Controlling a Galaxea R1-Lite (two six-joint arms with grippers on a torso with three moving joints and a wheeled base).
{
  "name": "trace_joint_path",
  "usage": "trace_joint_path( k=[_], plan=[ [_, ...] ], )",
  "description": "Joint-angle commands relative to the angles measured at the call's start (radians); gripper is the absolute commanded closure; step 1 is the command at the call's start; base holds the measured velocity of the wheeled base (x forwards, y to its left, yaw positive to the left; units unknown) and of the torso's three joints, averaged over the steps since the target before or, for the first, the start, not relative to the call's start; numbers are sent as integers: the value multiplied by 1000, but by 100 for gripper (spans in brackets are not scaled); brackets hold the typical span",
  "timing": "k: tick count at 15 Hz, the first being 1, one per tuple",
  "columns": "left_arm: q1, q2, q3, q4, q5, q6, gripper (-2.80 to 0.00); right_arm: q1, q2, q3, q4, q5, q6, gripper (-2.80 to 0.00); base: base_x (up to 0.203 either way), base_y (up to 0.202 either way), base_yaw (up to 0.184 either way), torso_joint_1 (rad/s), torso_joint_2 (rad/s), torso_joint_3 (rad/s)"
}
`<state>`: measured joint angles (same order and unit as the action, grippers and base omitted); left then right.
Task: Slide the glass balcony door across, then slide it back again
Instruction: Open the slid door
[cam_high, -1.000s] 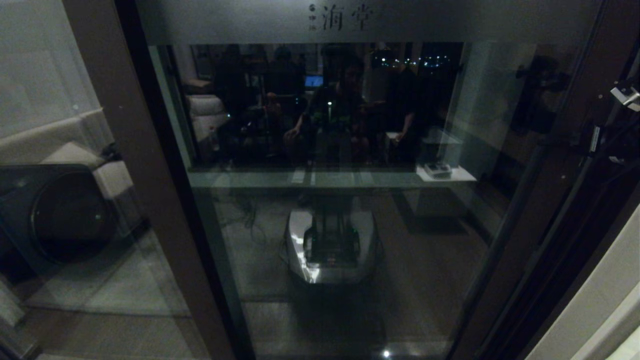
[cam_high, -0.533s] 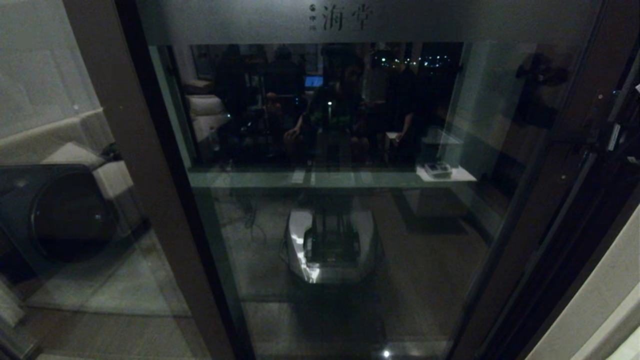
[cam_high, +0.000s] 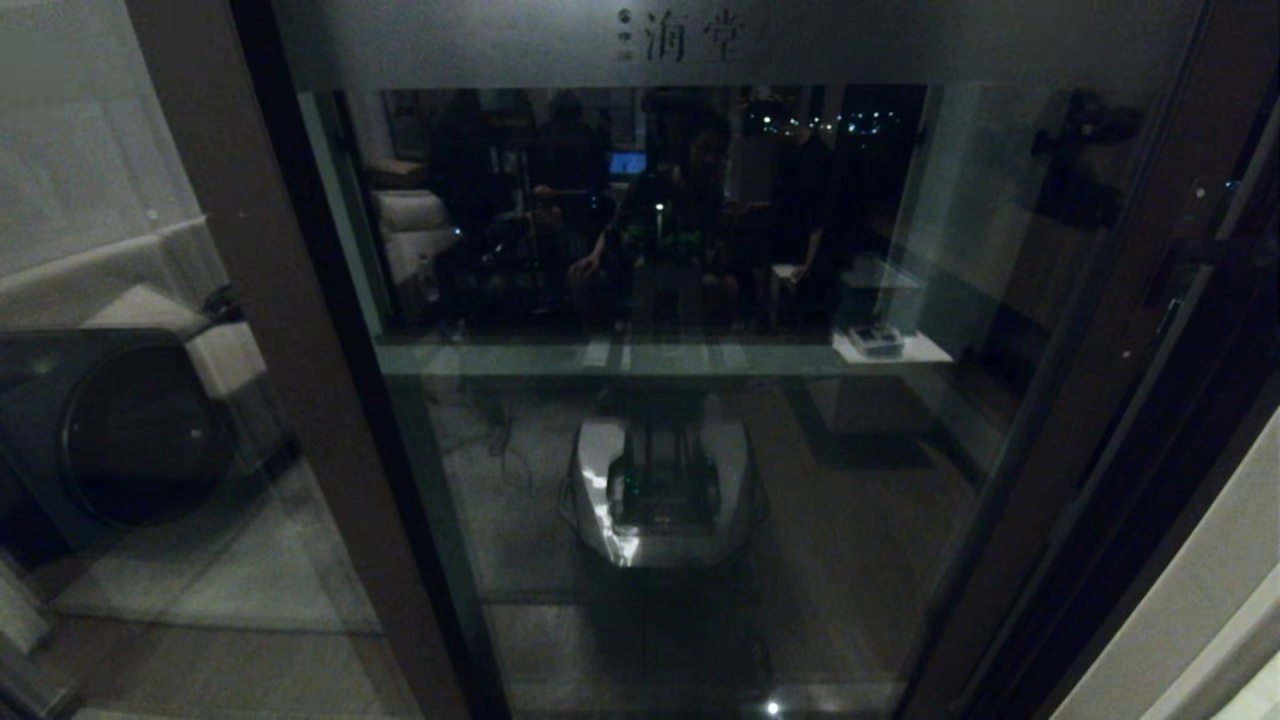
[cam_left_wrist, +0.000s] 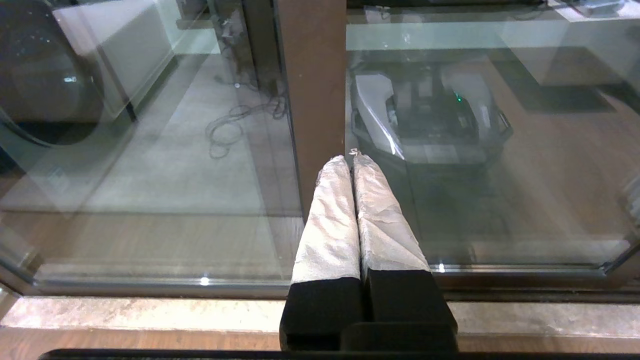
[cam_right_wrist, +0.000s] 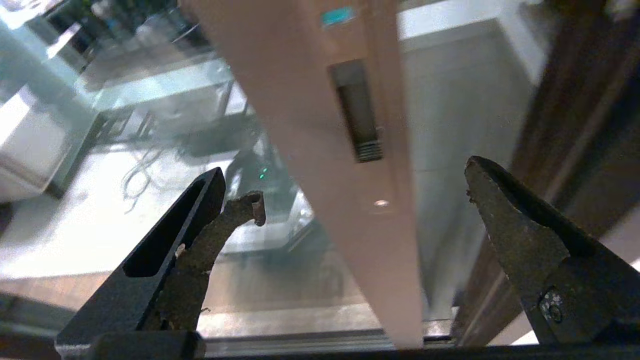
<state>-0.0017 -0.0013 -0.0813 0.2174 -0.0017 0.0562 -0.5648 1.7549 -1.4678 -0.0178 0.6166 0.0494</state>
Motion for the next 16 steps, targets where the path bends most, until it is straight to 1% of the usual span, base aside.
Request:
trace_joint_path(
  k=[1, 3, 5, 7, 9, 14, 16],
  plan=[
    [0, 1, 0, 1, 0, 1, 0, -8, 1, -14, -3, 0, 3, -280, 0, 0, 0, 0, 0, 0],
    [0, 1, 0, 1, 0, 1, 0, -15, 16, -37, -5, -17, -2, -280, 0, 0, 0, 0, 0, 0],
    [0, 1, 0, 1, 0, 1, 0, -16, 35, -47, -10, -74, -7, -280, 0, 0, 0, 0, 0, 0],
    [0, 1, 0, 2, 0, 1, 0, -14, 71, -53, -84, -124, -11, -280, 0, 0, 0, 0, 0, 0],
    [0, 1, 0, 2, 0, 1, 0, -14, 84, -65, -109, -162, -11, -280, 0, 0, 0, 0, 0, 0],
    [0, 1, 0, 2, 0, 1, 0, -10, 109, -89, -109, -173, -11, -280, 0, 0, 0, 0, 0, 0],
    [0, 1, 0, 2, 0, 1, 0, -11, 100, -90, -87, -172, -12, -280, 0, 0, 0, 0, 0, 0]
  ],
)
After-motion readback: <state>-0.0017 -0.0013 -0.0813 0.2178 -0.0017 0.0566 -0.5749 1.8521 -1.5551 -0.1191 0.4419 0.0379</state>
